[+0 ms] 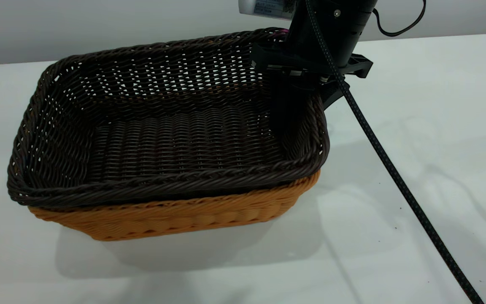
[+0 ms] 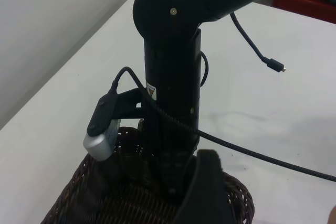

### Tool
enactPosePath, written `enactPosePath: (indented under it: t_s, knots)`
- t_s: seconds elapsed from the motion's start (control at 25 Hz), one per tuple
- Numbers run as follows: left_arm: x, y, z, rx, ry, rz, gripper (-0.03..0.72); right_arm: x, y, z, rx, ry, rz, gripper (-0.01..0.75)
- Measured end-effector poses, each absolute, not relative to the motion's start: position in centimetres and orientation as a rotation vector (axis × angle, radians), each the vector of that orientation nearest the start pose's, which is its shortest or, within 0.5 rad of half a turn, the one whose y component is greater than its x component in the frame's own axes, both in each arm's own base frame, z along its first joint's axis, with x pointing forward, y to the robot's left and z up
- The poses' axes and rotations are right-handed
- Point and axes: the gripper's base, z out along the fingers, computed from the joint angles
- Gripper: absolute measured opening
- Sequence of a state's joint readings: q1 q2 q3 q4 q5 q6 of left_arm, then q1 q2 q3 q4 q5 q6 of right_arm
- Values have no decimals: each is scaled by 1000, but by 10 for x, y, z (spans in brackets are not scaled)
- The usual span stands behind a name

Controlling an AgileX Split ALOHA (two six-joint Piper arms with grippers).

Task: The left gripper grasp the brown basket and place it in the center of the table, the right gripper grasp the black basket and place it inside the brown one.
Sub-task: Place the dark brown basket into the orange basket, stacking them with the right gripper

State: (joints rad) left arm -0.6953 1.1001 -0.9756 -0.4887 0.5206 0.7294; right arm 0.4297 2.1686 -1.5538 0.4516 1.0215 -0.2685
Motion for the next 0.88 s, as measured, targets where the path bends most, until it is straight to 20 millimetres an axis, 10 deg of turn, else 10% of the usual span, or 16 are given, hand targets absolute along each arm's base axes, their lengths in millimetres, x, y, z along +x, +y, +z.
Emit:
enactPosePath:
  t_s: [0.88]
  knots:
    - [167, -167, 362, 1129, 1767, -479, 532, 373, 202, 141, -749, 3019, 503, 253]
